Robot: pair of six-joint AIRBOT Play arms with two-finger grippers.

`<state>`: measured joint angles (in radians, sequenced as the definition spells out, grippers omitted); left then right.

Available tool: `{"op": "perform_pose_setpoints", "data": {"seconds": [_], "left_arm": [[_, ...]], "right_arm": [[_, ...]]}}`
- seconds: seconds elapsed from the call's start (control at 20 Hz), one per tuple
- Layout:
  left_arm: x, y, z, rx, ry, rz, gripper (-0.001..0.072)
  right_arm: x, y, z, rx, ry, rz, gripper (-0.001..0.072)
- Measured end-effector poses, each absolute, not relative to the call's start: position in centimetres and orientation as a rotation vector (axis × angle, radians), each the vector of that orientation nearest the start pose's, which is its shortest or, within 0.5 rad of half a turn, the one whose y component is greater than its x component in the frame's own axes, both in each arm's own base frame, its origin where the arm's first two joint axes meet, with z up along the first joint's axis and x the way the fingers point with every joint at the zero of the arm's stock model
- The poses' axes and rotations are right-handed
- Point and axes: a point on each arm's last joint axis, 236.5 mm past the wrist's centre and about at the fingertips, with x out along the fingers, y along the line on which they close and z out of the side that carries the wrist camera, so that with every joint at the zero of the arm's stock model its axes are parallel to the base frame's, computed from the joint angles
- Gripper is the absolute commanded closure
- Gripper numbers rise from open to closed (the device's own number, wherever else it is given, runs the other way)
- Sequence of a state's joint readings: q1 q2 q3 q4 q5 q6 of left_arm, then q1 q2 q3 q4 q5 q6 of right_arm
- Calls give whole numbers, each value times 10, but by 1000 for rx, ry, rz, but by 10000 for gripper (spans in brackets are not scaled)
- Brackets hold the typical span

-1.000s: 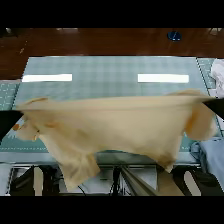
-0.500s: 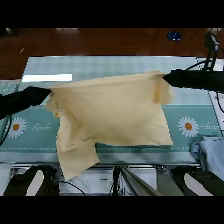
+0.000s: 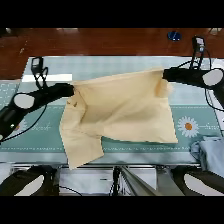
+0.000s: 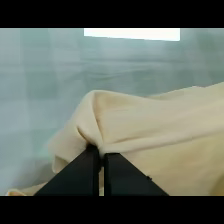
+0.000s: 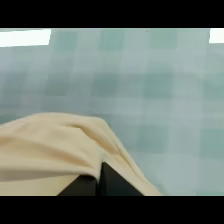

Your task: Fold the shirts.

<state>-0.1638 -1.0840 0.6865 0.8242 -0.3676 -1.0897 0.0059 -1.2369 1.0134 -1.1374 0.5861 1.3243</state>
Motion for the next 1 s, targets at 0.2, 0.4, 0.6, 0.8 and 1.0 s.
{"op": "perform_pose_setpoints", "data": {"seconds": [0.2, 0.4, 0.6, 0.8, 1.0], "left_arm": [[408, -134, -13, -216, 765, -316, 135], [415, -93, 29, -221, 749, -299, 137], [359, -30, 27, -337, 974, -226, 136], [282, -24, -20, -476, 1255, -223, 136], [237, -34, -57, -565, 1430, -243, 136]], "right_arm": [[456, 59, 14, 190, 879, 190, 217], [439, 45, 56, 138, 894, 206, 215], [387, -4, 103, 40, 947, 121, 214], [338, -46, 100, 64, 1028, -5, 117], [310, -50, 67, 147, 1119, -24, 117]]}}
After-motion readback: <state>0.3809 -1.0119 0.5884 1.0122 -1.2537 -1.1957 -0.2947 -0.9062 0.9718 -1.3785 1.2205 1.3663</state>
